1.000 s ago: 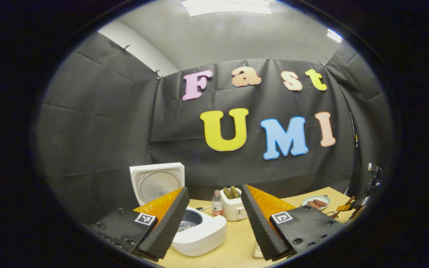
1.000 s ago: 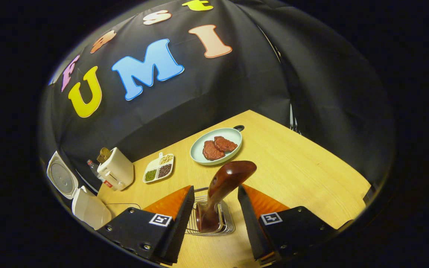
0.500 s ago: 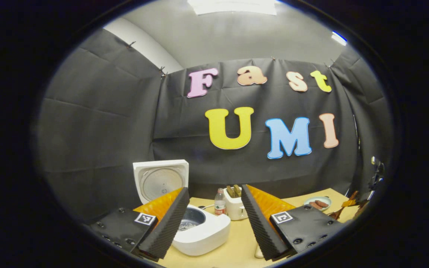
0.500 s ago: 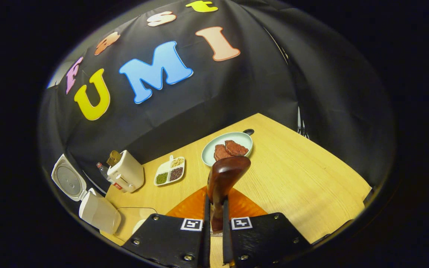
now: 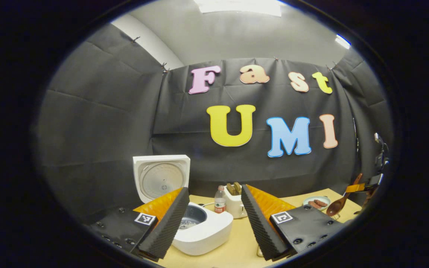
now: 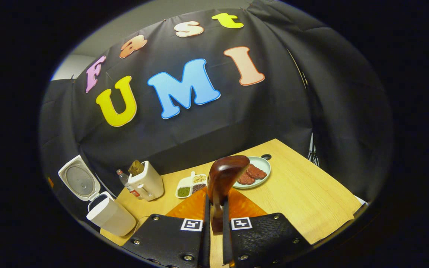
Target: Close the left gripper, press the button to open the rice cooker; take a wooden spoon from the chopstick holder with the right hand, scoop a spoonful of rice and pour it into the rice cooker, then put the wooden spoon back into the chopstick holder.
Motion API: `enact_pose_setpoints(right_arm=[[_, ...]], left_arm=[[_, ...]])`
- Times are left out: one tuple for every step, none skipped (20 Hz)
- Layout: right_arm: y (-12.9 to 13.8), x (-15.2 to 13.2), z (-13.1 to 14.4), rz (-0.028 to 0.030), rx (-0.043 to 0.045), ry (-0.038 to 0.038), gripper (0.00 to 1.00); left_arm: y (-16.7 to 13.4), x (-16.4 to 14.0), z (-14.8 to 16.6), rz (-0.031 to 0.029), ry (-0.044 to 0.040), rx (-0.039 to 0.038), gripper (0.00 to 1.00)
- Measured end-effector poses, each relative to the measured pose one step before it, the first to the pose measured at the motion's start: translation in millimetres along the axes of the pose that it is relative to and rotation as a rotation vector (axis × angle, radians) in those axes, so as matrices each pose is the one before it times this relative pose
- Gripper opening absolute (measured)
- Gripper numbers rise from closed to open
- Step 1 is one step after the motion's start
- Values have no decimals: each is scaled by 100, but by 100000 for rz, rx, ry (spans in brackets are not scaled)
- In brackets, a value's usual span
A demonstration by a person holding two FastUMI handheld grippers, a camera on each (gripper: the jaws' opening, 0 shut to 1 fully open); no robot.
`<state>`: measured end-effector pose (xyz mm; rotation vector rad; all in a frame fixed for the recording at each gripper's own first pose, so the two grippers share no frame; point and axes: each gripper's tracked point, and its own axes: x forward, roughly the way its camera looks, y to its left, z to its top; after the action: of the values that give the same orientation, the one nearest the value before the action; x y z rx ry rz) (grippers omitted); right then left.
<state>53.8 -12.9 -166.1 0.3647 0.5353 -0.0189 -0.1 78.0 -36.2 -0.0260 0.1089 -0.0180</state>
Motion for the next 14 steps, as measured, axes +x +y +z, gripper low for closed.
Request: enact_pose_setpoints(right_arm=[[1068, 39, -126, 1432, -274, 29, 13], [871, -10, -203, 1210, -193, 162, 14], [906, 63, -219, 742, -396, 99, 14], [914, 38, -403, 1205, -233, 152, 14], [948, 168, -376, 1447, -200, 450, 13], [973, 137, -426, 1718, 55, 319, 14], [844, 188, -433, 1535, -269, 614, 14], [742, 267, -564, 1495, -510, 629, 14], [540, 300, -588, 1038, -738, 854, 14], [488, 301, -884, 349, -1027, 1350, 14], [287, 357, -742, -99, -1489, 1091, 14], [294, 356, -906, -360, -1835, 1016, 13], [227, 449, -841, -425, -2522, 846, 13], [211, 440, -701, -887, -2464, 278, 13]], left_arm=[[418, 189, -217, 118, 291, -93, 97], [409, 82, -259, 10, 538, -11, 97], [396, 109, -180, 85, 549, -90, 97], [488, 28, -181, 178, 334, -75, 94], [499, -27, -30, 275, 86, -64, 97], [587, -167, -50, 407, -84, -12, 94], [537, 9, -4, 433, -60, -10, 94], [572, 44, -8, 479, 81, -20, 96], [521, -50, -59, 349, 338, -19, 98], [491, -4, -117, 401, 172, 34, 99], [563, -13, -99, 488, 236, 141, 99], [417, 6, -149, 467, 184, 196, 99], [464, 9, -59, 354, 96, 47, 99], [332, -50, -167, 229, 160, 19, 97]])
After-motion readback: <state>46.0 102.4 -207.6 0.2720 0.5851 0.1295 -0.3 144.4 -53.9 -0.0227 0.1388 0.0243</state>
